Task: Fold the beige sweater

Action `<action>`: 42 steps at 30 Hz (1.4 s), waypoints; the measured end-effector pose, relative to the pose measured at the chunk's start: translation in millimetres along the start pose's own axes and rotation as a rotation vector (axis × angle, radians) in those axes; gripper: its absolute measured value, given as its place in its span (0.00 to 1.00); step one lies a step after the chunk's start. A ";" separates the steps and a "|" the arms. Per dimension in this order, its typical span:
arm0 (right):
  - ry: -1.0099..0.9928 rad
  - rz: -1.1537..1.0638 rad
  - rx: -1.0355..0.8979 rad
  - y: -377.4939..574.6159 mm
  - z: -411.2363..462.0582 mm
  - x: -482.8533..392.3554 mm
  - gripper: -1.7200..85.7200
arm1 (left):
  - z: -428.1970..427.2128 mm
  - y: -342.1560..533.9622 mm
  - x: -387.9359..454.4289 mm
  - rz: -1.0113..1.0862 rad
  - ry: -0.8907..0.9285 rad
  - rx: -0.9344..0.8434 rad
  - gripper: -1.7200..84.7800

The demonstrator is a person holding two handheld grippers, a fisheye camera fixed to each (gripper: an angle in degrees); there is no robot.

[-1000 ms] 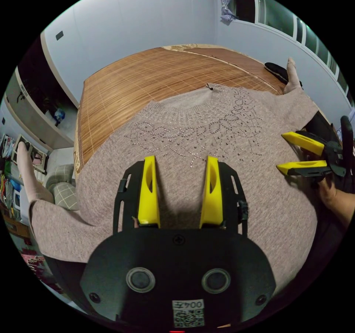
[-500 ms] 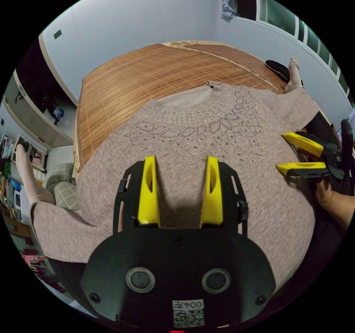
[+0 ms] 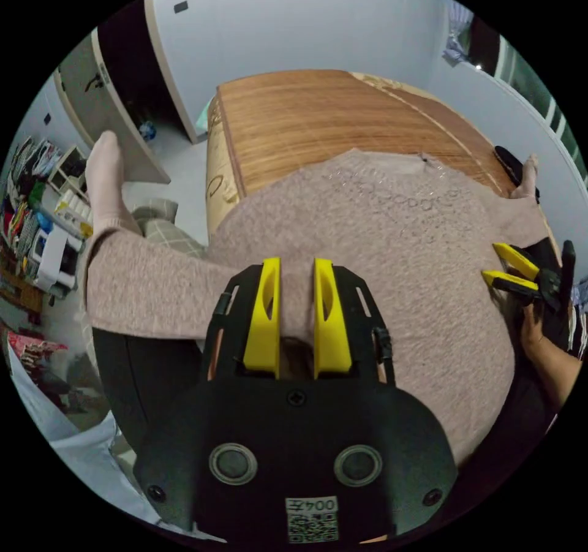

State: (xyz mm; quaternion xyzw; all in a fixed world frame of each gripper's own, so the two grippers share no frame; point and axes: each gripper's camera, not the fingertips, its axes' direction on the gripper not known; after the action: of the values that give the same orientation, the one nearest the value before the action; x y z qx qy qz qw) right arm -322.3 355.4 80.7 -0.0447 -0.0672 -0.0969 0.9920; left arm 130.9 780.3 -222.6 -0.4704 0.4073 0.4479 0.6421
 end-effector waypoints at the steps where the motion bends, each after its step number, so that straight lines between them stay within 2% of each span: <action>1: 0.000 0.000 -0.001 1.2 1.0 -0.1 0.26 | 6.3 3.1 -3.4 0.005 -0.011 0.006 0.11; 6: 0.001 -0.001 -0.001 5.7 4.5 -0.5 0.26 | 0.4 -4.9 -24.9 -0.089 0.063 0.038 0.11; 8: 0.001 -0.001 0.000 7.8 6.2 -0.7 0.26 | -15.2 -14.6 -24.6 -0.068 0.076 0.154 0.11; 10: 0.003 -0.001 -0.001 9.1 7.5 -0.8 0.26 | -15.5 -31.1 -21.8 -0.046 0.091 0.182 0.11; 16: 0.005 -0.001 0.000 13.0 11.0 -1.1 0.26 | 19.4 -96.3 -6.6 -0.053 0.101 0.140 0.10; 22: 0.006 0.002 0.002 16.0 13.7 -1.0 0.26 | 53.6 -139.2 13.8 -0.022 -0.011 0.094 0.06; 26: 0.007 0.003 0.004 17.4 15.2 -1.1 0.26 | 74.1 -152.3 21.6 0.001 -0.022 0.071 0.06; 35: 0.011 0.002 0.004 18.5 17.0 -2.0 0.26 | 65.0 -163.7 36.5 -0.030 -0.020 0.114 0.03; 42: 0.010 0.002 0.003 18.0 16.9 -2.1 0.26 | 54.7 -190.8 95.5 0.099 0.062 0.166 0.02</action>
State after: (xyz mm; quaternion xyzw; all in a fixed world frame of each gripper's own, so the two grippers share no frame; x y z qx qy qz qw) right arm -322.8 375.1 95.7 -0.0428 -0.0625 -0.0961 0.9925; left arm 344.9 821.8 -254.7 -0.4084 0.4856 0.4289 0.6430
